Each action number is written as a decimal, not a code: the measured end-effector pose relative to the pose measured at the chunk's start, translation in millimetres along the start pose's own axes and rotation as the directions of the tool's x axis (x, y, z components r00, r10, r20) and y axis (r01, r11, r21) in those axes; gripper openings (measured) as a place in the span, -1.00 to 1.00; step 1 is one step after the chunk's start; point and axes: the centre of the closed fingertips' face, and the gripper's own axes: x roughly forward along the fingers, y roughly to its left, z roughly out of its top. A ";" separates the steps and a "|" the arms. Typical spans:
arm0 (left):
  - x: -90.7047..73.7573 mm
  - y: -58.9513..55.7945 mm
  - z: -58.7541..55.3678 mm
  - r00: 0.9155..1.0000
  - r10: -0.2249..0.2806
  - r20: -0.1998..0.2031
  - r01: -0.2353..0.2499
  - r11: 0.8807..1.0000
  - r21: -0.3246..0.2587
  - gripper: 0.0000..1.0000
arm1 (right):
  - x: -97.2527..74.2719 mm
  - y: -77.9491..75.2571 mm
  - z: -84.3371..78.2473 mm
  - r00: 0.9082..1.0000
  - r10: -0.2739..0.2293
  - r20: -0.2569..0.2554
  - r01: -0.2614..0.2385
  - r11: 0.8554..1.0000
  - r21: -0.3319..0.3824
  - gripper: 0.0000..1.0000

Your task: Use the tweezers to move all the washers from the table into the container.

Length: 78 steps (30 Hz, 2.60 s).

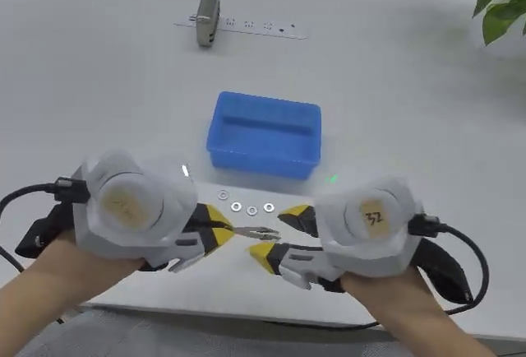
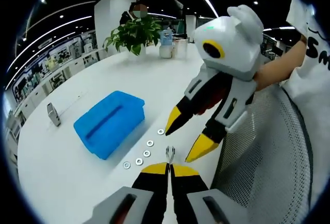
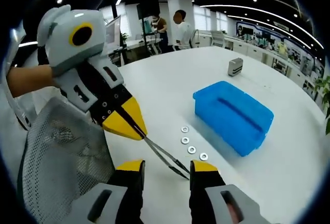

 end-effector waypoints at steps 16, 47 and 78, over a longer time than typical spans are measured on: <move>-16.1 20.0 19.0 0.996 0.063 0.059 -0.060 0.997 -0.055 -1.00 | 36.9 3.0 23.1 0.996 0.081 0.046 -0.077 0.995 -0.070 -0.87; -12.0 64.3 17.7 0.993 0.112 0.032 -0.112 0.994 -0.001 -1.00 | 63.7 -27.7 51.0 0.996 0.048 0.073 -0.036 0.988 -0.151 -0.81; -5.5 64.5 30.6 0.992 0.124 0.024 -0.124 0.992 -0.005 -1.00 | 64.0 -26.3 53.2 0.998 0.024 0.062 -0.002 0.945 -0.328 -0.91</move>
